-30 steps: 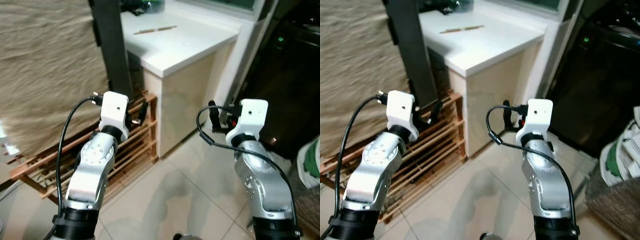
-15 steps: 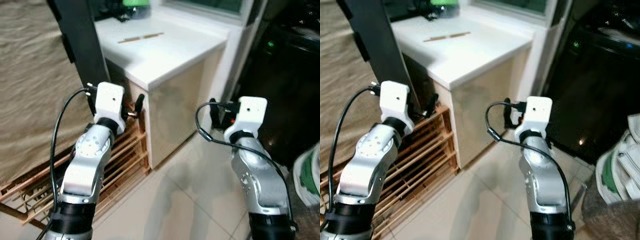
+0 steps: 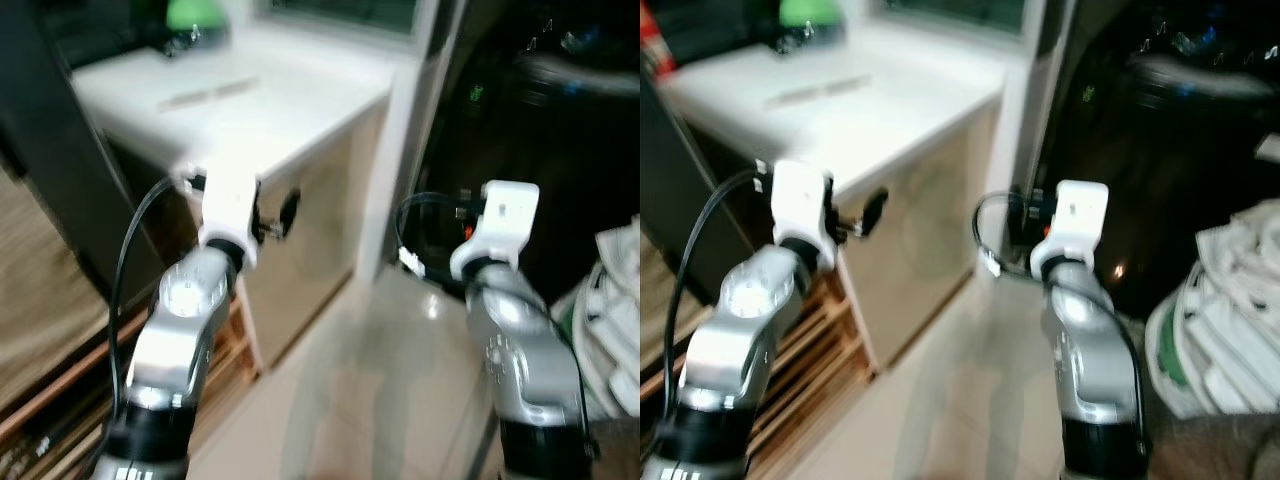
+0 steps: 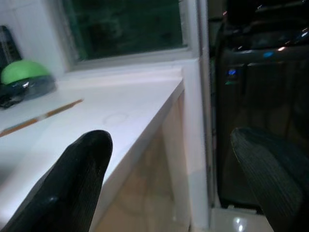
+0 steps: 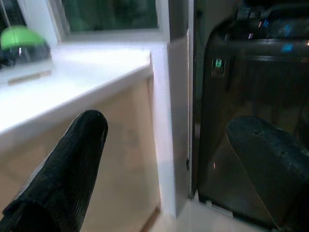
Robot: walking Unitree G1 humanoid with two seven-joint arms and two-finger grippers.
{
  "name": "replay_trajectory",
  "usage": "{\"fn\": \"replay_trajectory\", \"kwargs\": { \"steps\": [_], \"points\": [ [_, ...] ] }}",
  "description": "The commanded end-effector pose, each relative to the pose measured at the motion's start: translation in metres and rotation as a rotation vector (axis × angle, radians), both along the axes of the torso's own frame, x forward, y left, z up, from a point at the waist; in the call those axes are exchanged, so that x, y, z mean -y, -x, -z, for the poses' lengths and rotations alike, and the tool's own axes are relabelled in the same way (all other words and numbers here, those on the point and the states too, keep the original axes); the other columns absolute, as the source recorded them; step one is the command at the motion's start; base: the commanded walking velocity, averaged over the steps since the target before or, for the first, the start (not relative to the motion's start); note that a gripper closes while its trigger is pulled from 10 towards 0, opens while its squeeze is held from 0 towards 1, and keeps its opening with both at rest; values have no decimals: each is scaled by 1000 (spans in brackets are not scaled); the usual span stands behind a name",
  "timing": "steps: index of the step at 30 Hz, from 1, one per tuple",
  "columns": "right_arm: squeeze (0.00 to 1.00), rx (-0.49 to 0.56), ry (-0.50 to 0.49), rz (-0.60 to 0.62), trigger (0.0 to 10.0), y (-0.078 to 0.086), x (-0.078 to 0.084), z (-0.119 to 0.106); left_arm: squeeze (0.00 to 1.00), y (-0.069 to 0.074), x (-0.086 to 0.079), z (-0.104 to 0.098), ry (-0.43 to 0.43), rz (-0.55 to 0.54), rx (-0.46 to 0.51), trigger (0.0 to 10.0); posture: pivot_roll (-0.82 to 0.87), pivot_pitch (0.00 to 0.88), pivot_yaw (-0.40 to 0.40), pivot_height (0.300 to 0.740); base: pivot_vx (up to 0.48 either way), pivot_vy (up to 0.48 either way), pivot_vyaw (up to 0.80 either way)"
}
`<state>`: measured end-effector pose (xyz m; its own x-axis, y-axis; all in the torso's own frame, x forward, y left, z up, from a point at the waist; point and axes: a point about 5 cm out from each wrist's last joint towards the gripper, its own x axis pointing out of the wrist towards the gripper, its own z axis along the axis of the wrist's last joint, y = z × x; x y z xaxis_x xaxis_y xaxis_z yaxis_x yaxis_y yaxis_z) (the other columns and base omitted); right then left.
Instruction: Clothes washing
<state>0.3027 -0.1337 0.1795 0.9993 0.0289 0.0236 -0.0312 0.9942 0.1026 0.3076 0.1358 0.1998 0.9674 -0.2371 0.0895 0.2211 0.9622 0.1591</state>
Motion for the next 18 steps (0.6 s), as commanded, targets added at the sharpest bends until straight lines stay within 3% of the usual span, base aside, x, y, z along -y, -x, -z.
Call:
{"fn": "replay_trajectory", "kwargs": {
  "steps": [1, 18],
  "points": [
    [0, 13, -1, -26, 10000, 0, -4, -5, 0, -2, 0, -4, -6, 2, 10, 10000, -32, 0, 5, 740, 326, 0, -450],
    [0, 12, 10, -20, 10000, -1, -4, -6, 0, -11, -2, -10, -3, -31, -10, 10000, -28, 0, -7, 740, 313, 0, -26]
  ]
}}
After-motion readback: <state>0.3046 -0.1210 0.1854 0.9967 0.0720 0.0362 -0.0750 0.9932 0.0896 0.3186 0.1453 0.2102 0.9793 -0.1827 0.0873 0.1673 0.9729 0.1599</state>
